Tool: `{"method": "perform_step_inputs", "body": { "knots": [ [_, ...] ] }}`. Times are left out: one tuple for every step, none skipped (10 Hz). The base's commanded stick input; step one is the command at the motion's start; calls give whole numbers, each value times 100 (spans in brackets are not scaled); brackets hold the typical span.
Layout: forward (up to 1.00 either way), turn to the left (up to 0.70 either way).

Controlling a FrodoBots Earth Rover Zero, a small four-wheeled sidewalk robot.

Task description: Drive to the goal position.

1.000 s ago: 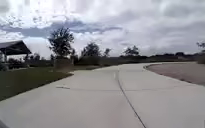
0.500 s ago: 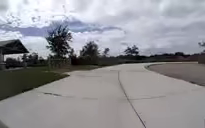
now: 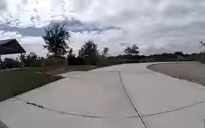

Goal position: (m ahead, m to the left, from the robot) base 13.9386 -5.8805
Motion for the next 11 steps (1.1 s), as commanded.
{"method": "perform_step_inputs", "body": {
  "knots": [
    [85, 0],
    [85, 0],
    [85, 0],
    [85, 0],
    [85, 0],
    [85, 0],
    [85, 0],
    [85, -13],
    [85, -30],
    [85, -34],
    [85, -34]
  ]
}}
